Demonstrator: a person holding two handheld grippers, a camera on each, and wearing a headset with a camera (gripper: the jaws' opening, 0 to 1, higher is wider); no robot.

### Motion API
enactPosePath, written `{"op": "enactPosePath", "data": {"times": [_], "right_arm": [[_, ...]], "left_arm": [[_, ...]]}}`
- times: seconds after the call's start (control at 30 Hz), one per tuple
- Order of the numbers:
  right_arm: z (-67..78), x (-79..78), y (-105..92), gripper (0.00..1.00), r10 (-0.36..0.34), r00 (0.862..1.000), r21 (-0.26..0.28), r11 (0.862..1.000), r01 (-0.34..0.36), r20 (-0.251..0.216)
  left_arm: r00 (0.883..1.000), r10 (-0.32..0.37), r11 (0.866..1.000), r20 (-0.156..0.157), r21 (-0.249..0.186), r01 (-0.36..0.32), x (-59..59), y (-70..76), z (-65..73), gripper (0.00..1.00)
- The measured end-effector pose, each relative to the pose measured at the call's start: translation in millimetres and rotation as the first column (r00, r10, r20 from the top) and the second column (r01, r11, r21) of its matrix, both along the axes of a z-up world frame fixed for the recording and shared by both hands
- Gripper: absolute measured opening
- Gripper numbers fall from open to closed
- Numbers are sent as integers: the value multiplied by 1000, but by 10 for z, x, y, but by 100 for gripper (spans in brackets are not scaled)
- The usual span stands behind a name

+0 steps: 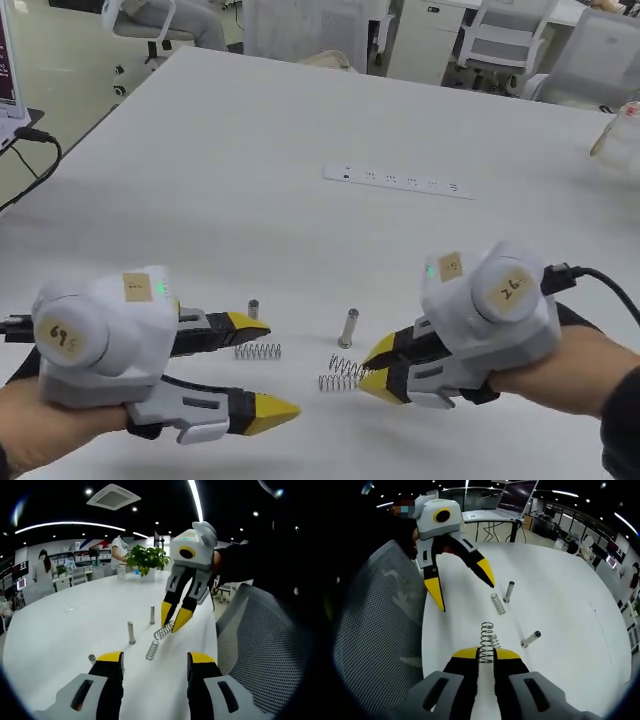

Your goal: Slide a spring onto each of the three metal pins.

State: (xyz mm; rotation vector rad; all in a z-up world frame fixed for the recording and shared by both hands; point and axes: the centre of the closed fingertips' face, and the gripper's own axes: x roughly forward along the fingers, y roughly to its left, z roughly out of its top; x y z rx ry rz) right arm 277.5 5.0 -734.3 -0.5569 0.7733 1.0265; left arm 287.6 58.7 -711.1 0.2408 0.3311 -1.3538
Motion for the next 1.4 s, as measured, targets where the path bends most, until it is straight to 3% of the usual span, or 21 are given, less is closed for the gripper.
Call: {"op": "enactPosePath", "data": {"times": [0.47,0.77,1.2,1.4], "right_arm": [[-10,-72,118,8,47,999,-3,999,-47,-11],[1,-114,216,8,90,996,-5,996,-90,-14],[19,-177,262,8,129,991,-4,992,-129,-28],[29,-222,284,8,153,988,4,988,-153,-36]], "left_arm": [[997,-81,997,2,20,81,-109,-147,-48,34],[990,-136,990,34,35,135,-181,-234,-53,27],[979,-182,982,95,70,176,-201,-243,-98,10],[974,-199,978,108,81,191,-221,-243,-107,6]]}}
